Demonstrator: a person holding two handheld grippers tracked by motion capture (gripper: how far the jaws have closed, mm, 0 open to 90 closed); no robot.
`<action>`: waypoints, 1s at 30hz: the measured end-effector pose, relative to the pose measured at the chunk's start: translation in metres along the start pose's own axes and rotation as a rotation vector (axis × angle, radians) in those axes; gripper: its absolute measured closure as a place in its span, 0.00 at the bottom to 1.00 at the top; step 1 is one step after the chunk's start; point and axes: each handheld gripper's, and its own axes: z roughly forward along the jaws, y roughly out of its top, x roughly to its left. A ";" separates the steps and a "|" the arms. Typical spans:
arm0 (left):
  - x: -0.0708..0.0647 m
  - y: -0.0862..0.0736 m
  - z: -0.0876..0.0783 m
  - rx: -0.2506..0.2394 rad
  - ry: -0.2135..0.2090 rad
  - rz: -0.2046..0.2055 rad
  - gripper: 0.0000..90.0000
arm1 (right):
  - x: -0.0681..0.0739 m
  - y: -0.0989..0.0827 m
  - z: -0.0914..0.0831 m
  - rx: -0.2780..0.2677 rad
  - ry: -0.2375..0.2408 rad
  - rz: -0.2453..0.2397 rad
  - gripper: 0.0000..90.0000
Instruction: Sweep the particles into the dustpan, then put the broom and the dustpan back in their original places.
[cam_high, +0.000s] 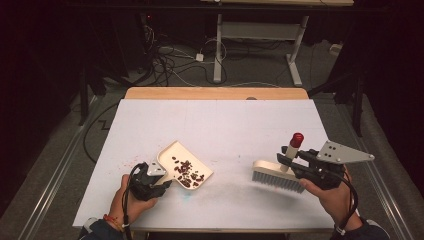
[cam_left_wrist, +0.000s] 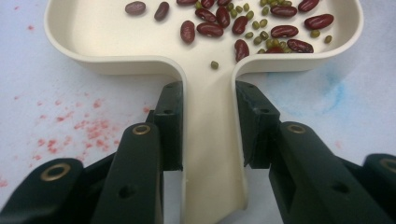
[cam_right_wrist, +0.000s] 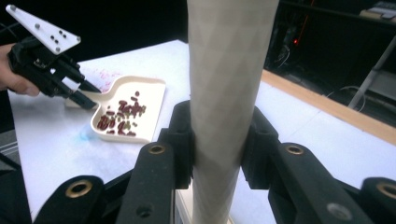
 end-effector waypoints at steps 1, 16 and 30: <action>0.001 0.000 0.000 0.001 -0.001 -0.005 0.72 | 0.000 0.000 0.000 0.009 0.005 0.000 0.77; 0.012 -0.005 -0.001 0.003 0.020 -0.061 0.72 | -0.012 -0.010 -0.005 0.082 0.054 0.000 0.77; 0.026 -0.001 0.011 0.021 0.073 -0.214 0.71 | -0.039 -0.014 0.013 0.115 0.098 0.015 0.77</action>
